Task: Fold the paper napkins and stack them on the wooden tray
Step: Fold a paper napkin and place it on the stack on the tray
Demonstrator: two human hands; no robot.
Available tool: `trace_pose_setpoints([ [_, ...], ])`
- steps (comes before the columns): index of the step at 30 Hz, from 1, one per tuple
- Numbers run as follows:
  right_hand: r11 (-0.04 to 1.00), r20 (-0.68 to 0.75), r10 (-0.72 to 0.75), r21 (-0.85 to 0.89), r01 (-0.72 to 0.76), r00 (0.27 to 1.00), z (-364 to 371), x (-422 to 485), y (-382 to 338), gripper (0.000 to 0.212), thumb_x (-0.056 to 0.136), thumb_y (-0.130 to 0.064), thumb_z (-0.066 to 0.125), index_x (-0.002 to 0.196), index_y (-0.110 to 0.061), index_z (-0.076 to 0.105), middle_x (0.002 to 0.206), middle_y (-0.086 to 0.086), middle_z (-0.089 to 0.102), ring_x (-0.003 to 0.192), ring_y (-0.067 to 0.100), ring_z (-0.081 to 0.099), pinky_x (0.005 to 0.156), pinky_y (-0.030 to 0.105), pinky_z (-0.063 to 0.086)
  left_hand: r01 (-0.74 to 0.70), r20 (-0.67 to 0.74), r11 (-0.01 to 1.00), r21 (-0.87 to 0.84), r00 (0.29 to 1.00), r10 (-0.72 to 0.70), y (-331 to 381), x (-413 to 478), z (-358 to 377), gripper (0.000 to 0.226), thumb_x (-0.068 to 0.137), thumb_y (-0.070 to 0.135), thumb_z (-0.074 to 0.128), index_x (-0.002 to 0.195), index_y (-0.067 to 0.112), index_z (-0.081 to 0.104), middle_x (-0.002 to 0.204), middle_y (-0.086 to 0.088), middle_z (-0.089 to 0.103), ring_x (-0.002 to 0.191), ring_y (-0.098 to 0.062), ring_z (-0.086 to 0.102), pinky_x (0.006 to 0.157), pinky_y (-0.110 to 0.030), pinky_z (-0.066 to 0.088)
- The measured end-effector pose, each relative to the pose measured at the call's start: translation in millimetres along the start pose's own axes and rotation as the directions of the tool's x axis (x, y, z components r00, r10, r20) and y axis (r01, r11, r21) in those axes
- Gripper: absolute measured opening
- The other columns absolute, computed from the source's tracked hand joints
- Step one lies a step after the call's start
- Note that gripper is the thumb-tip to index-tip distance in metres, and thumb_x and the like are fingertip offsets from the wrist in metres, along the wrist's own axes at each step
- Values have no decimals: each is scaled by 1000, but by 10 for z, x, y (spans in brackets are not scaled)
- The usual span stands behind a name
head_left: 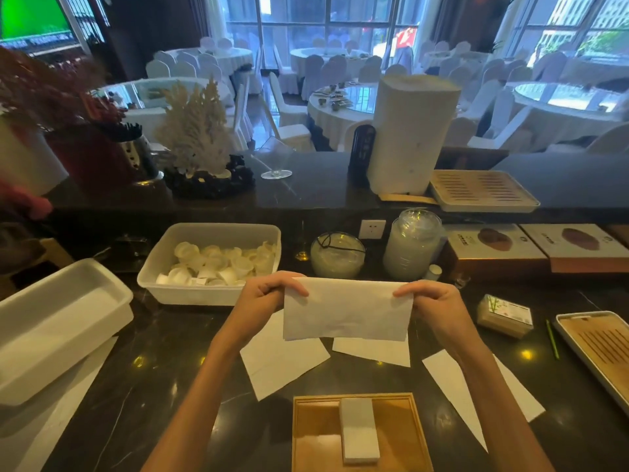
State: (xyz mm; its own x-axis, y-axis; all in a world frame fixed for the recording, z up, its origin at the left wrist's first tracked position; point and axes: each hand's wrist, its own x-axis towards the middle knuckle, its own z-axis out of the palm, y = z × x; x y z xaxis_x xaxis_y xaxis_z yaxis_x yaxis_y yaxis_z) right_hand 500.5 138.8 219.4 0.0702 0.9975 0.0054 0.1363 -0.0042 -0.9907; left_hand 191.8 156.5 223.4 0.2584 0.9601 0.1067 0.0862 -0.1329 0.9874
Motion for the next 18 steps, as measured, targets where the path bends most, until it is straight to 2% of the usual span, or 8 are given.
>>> trace_pose_setpoints([
  [4,995,112,-60,-71,68,992,-77,54,-86,47,96,-1,61,78,-40,80,88,-28,69,94,4,66,64,11,56,93,42,996,16,995,-93,-46,56,18,45,100,-3,52,82,25,81,109,11,71,112,-19,66,91,-37,61],
  [6,989,238,-71,-110,99,969,-101,80,-158,43,98,-7,59,89,-44,79,95,-26,69,99,0,64,70,14,57,153,18,964,215,987,-160,-110,44,53,45,99,-8,45,86,17,80,117,5,71,120,-21,63,102,-40,56],
  [8,986,342,-60,-129,110,938,-77,126,-243,33,101,-16,57,97,-42,78,99,-21,68,101,4,64,77,21,60,149,-79,869,473,989,-127,-173,6,138,43,96,-10,44,93,17,77,135,3,65,132,-19,55,110,-30,45],
  [9,979,377,-54,-164,124,925,-42,157,-297,27,100,-23,58,98,-41,77,99,-20,68,101,5,64,78,24,60,114,-106,851,513,992,-69,-179,-11,201,41,97,-8,47,100,21,75,142,6,59,137,-17,49,109,-25,41],
  [11,939,446,-48,-286,193,894,63,228,-428,15,97,-31,63,100,-41,74,97,-20,67,100,4,63,79,23,56,33,-41,890,456,999,-16,-152,0,334,37,100,10,57,124,37,62,156,13,42,149,-14,32,117,-33,32],
  [14,816,631,-12,-442,372,776,221,330,-594,20,96,-23,65,107,-39,71,102,-28,61,103,-8,55,78,13,46,47,225,913,404,963,-149,-51,85,466,62,93,39,68,140,61,34,165,20,20,154,-12,10,122,-48,17],
  [16,766,716,35,-467,441,697,278,375,-675,25,97,-18,63,109,-38,73,104,-29,61,104,-8,55,80,11,48,68,373,954,291,910,-179,-12,122,516,53,92,33,71,132,60,46,146,29,48,145,-8,36,119,-42,33],
  [18,769,758,43,-441,463,651,302,399,-733,32,99,-18,61,112,-44,72,109,-26,63,108,0,58,86,15,53,102,405,976,192,898,-173,-34,125,552,35,94,24,70,122,44,62,116,27,69,120,-6,63,103,-28,54],
])
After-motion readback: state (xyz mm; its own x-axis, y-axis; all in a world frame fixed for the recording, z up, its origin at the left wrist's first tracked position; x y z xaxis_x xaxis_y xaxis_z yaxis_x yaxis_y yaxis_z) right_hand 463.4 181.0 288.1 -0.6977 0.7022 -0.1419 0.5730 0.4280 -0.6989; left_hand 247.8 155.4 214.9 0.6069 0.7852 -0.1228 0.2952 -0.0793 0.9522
